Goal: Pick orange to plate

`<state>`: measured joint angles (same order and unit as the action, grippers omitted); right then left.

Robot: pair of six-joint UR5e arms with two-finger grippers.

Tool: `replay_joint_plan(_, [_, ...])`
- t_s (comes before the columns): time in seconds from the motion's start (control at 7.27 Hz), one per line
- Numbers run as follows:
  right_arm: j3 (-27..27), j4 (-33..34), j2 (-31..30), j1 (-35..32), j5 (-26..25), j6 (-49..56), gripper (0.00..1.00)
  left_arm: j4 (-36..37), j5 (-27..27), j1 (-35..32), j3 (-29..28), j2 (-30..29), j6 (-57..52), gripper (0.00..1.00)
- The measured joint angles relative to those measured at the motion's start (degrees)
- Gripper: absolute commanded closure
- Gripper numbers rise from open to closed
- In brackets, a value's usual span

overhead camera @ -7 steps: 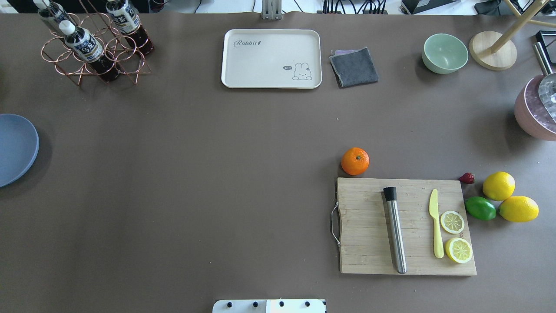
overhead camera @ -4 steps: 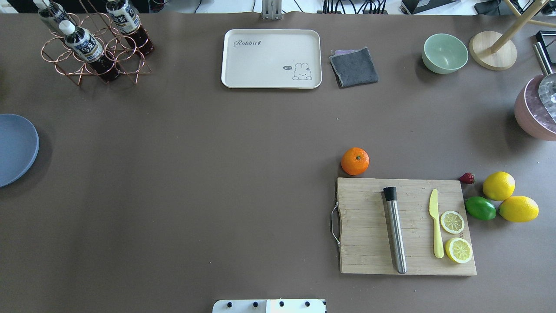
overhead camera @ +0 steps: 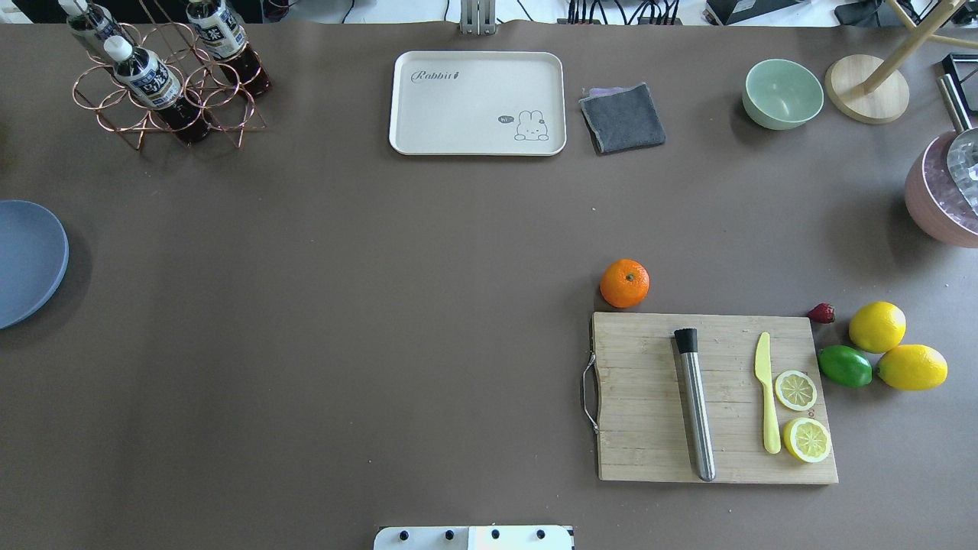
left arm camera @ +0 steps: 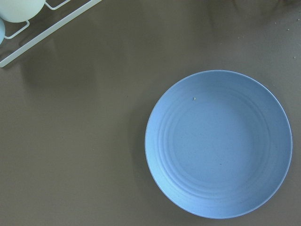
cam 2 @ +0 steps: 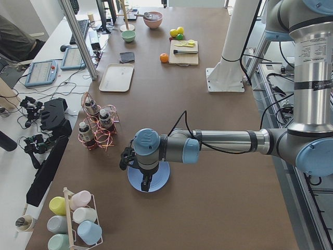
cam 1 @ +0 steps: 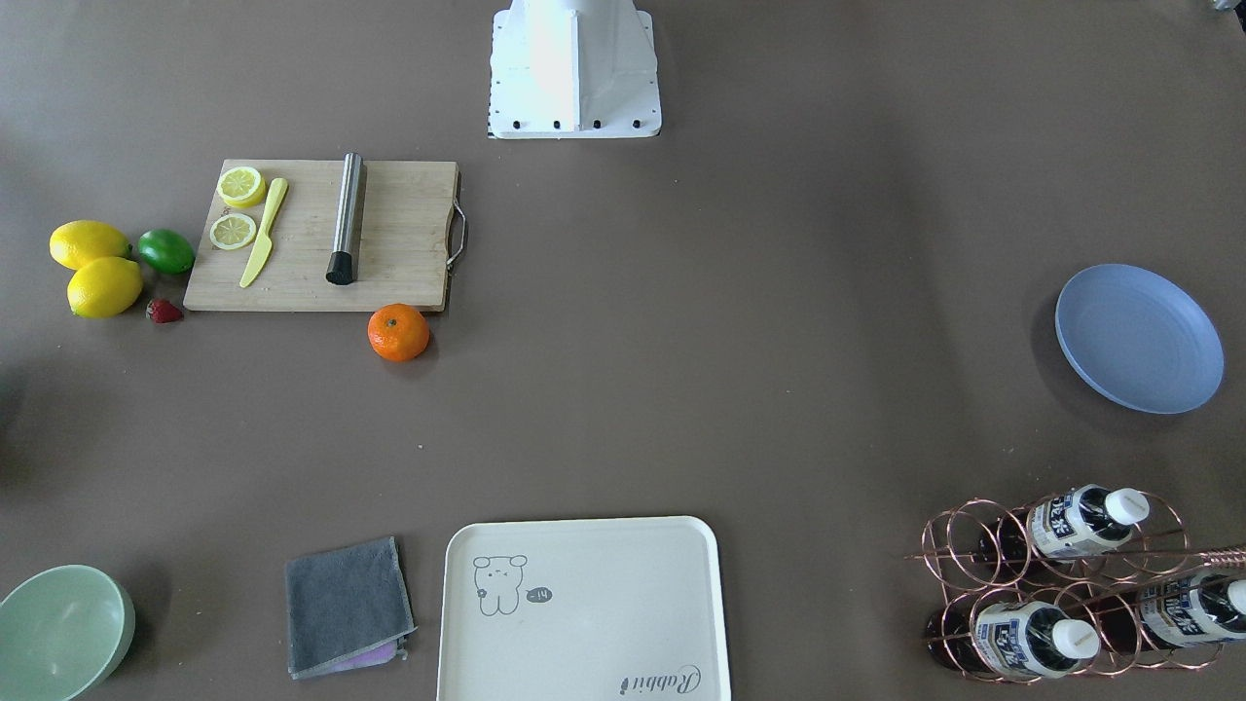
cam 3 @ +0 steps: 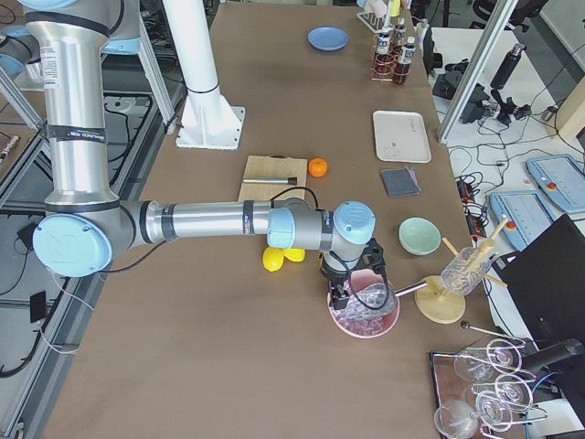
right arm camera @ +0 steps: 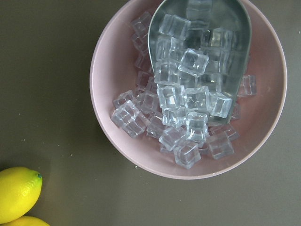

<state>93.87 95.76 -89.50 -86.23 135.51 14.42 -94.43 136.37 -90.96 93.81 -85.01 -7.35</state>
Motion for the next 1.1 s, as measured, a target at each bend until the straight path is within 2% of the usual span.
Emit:
replay_joint_plan(0.28, [0.05, -0.26, -0.79, 0.01, 0.81, 0.05, 0.00, -2.53, -0.05, 1.02, -2.92, -0.34, -0.01, 0.02])
replay_joint_plan(0.69, [0.26, -0.41, -1.23, 0.01, 1.31, 0.22, 0.00, -14.56, -0.13, 2.39, -12.47, -1.88, 6.01, 0.02])
replay_joint_plan(1.1, [0.34, -0.48, -1.21, 0.01, 1.42, 0.56, 0.00, -23.85, -0.30, 6.28, -22.40, -5.79, 10.60, 0.03])
